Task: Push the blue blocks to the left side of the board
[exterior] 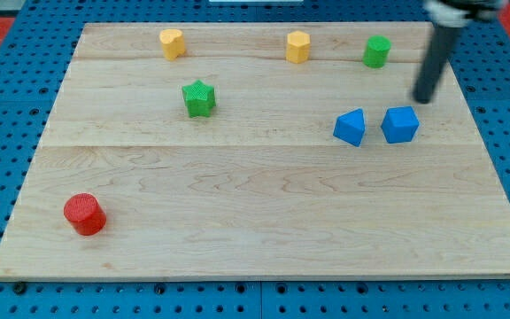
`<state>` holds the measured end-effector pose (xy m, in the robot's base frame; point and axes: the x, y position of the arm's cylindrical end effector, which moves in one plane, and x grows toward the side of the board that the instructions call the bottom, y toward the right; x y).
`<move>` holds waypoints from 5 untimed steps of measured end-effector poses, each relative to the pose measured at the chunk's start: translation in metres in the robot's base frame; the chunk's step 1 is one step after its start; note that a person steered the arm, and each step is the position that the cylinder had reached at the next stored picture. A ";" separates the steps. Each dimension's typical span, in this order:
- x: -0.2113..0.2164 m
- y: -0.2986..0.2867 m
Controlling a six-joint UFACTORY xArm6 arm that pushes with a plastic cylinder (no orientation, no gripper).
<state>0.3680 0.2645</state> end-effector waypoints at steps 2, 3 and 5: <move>0.064 -0.131; 0.075 -0.143; 0.091 -0.209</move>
<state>0.4593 0.0556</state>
